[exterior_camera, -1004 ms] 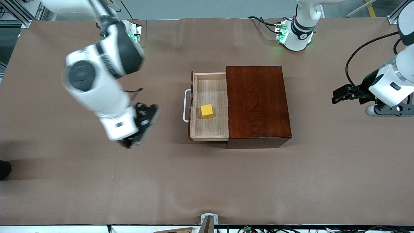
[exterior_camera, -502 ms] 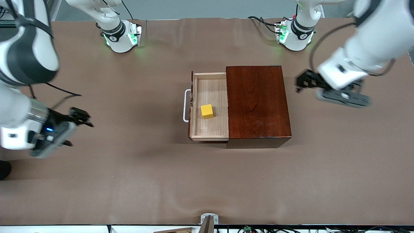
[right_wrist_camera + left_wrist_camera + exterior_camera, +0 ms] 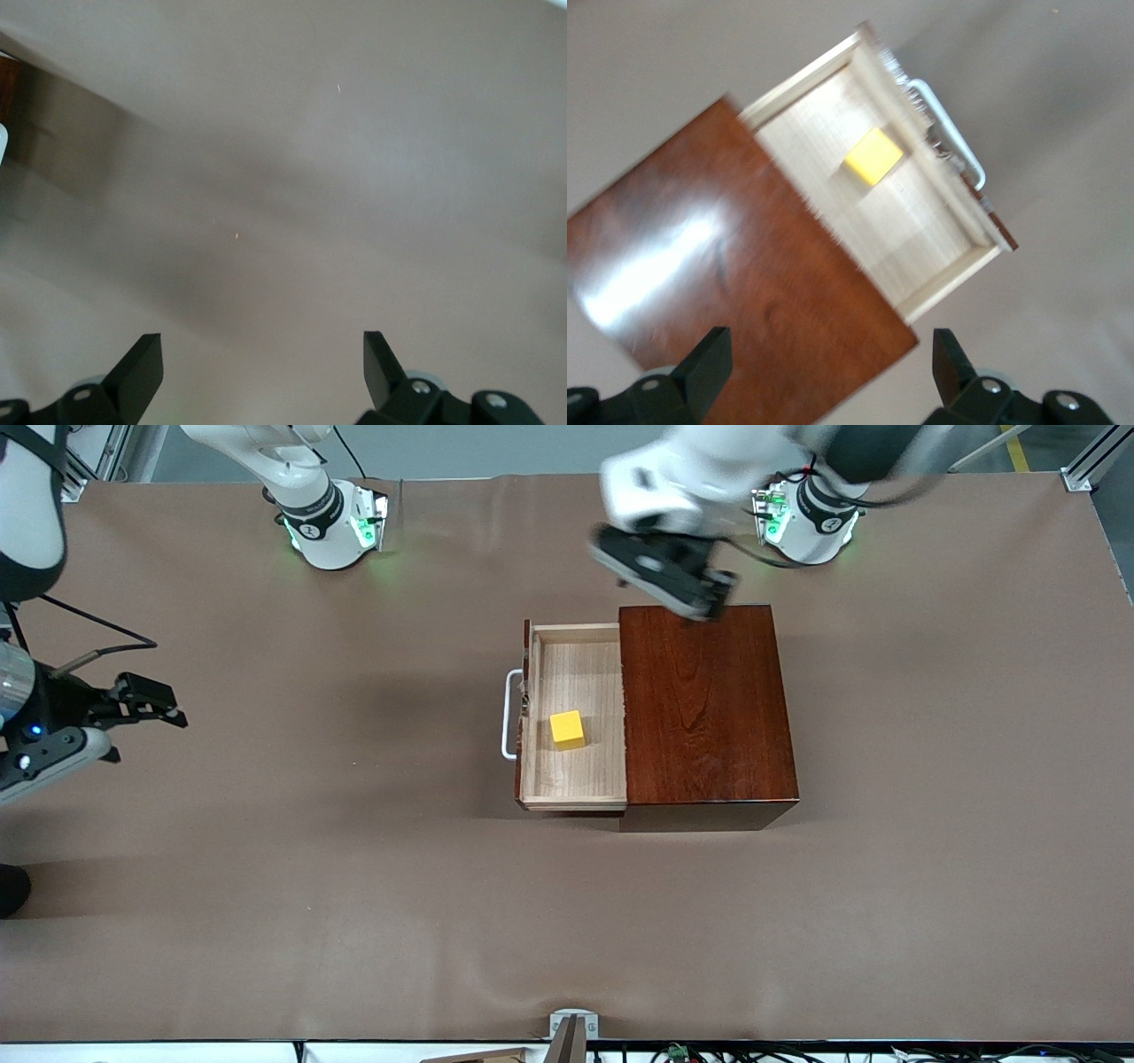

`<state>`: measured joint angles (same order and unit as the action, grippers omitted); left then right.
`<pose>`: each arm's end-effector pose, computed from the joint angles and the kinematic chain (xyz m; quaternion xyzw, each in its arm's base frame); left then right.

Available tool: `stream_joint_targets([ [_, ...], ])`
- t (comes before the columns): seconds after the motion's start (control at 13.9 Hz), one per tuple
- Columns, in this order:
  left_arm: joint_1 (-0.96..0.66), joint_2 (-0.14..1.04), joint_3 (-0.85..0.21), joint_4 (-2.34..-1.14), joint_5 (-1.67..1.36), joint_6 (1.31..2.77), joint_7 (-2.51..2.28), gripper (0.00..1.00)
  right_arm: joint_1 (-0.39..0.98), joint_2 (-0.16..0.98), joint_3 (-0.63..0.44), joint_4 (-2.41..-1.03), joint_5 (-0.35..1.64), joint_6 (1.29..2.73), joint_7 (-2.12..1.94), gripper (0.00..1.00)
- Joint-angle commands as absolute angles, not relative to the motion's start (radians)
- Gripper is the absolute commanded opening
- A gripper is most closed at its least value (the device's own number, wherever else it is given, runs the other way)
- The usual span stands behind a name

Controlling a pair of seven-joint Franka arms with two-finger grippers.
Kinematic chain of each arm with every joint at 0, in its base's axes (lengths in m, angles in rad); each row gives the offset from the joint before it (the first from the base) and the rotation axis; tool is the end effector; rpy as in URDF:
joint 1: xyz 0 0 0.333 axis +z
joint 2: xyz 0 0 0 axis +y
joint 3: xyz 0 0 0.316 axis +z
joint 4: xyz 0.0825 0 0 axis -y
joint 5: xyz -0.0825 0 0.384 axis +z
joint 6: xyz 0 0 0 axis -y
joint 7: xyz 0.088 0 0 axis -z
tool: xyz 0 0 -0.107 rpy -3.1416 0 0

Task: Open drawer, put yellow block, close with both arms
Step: 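Move the left gripper over the drawer front beside the handle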

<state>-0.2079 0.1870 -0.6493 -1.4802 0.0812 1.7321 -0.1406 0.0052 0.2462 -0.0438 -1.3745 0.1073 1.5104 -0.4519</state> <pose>0.4344 -0.4374 0.5932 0.9361 -0.3477 0.0376 0.0383 0.6204 -0.0086 0.5672 -0.9760 -0.2053 0.0416 0.0602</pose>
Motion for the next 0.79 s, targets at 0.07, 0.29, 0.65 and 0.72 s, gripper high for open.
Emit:
stream_joint_targets([
  [0.07,-0.398,0.438,-0.641,-1.343,0.19,1.893,-0.115,1.0,-0.017,0.096,-0.038,-1.518,0.106,1.489,-0.315,1.0],
  [0.29,-0.478,0.625,-0.634,-1.247,0.309,2.007,0.06,1.0,-0.025,0.02,-0.034,-1.604,0.098,1.477,-0.215,1.0],
  [0.65,-0.586,0.759,-0.467,-1.249,0.325,2.203,0.457,1.0,-0.037,-0.058,0.008,-1.689,0.097,1.477,-0.054,1.0],
  [0.72,-0.609,0.773,-0.433,-1.249,0.325,2.213,0.48,1.0,-0.047,-0.055,0.006,-1.674,0.097,1.477,-0.054,1.0],
])
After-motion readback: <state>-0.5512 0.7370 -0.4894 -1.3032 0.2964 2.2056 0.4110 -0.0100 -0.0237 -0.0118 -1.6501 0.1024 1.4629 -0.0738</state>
